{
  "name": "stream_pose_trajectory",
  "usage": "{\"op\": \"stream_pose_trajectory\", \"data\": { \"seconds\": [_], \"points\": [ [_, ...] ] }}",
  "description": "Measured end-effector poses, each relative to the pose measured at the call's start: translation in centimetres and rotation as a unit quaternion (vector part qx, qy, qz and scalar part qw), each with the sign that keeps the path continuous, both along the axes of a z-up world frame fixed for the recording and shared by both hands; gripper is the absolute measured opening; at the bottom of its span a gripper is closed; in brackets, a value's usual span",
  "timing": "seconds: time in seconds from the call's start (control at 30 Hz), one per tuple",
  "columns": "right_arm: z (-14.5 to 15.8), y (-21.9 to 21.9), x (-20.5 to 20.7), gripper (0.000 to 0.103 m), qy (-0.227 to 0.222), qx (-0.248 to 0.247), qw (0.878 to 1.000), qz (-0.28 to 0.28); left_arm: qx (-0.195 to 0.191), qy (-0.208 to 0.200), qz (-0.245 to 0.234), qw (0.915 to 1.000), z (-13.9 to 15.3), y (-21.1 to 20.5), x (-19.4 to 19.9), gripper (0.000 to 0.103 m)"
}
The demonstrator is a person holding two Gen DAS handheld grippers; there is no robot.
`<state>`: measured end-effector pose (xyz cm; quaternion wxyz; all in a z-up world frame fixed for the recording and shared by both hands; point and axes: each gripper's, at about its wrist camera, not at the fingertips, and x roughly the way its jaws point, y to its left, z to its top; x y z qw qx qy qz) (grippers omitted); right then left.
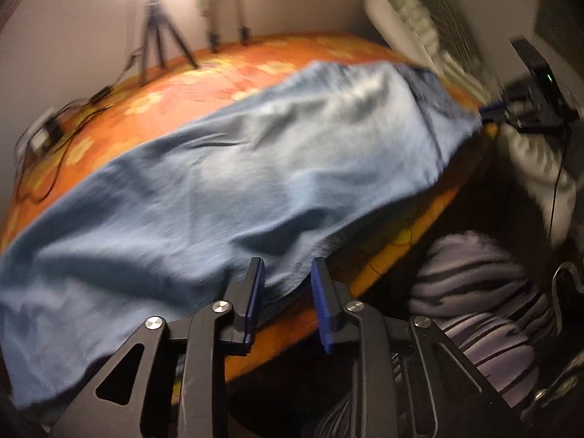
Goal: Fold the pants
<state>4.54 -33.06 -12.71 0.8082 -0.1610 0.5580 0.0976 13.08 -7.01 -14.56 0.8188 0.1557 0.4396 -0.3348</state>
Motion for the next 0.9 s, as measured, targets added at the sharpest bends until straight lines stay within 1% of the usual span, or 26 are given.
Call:
{"op": "stream_pose_trajectory", "data": {
  "seconds": [0.03, 0.13, 0.2, 0.3, 0.37, 0.43, 0.53, 0.57, 0.63, 0.77, 0.9],
  "points": [
    [0.8, 0.3, 0.0, 0.019, -0.005, 0.014, 1.000, -0.002, -0.010, -0.004, 0.012, 0.9999, 0.5, 1.0, -0.2, 0.026],
    [3.4, 1.2, 0.7, 0.028, -0.033, 0.058, 0.998, -0.005, -0.033, -0.015, 0.051, 0.9980, 1.8, 4.1, -0.6, 0.027],
    [4.7, 2.4, 1.4, 0.028, -0.048, 0.081, 0.996, 0.003, -0.050, -0.017, 0.087, 0.9948, 2.7, 7.0, -0.5, 0.027],
    [6.3, 5.7, 2.9, 0.028, -0.071, 0.098, 0.992, 0.035, -0.056, -0.031, 0.145, 0.9873, 3.5, 11.6, -0.7, 0.027],
    [7.0, 8.3, 4.1, 0.028, -0.079, 0.110, 0.989, 0.062, -0.071, -0.029, 0.197, 0.9774, 3.8, 15.5, -0.7, 0.032],
    [7.5, 11.2, 5.3, 0.028, -0.085, 0.126, 0.984, 0.092, -0.087, -0.028, 0.252, 0.9634, 4.0, 19.7, -0.8, 0.035],
    [7.4, 15.9, 6.9, 0.028, -0.085, 0.141, 0.977, 0.137, -0.103, -0.023, 0.317, 0.9425, 4.0, 25.1, -0.6, 0.043],
    [7.2, 17.7, 7.6, 0.028, -0.083, 0.145, 0.974, 0.153, -0.107, -0.022, 0.345, 0.9323, 4.0, 27.2, -0.5, 0.044],
    [6.8, 20.3, 8.3, 0.028, -0.082, 0.147, 0.970, 0.176, -0.128, -0.011, 0.403, 0.9062, 3.6, 31.7, -0.1, 0.045],
    [5.5, 25.3, 9.7, 0.028, -0.072, 0.151, 0.961, 0.219, -0.190, 0.015, 0.478, 0.8572, 2.2, 38.2, -0.1, 0.045],
    [4.7, 29.8, 11.9, 0.028, -0.061, 0.154, 0.952, 0.256, -0.220, 0.037, 0.512, 0.8291, 0.2, 41.3, 0.4, 0.045]
  ]
}}
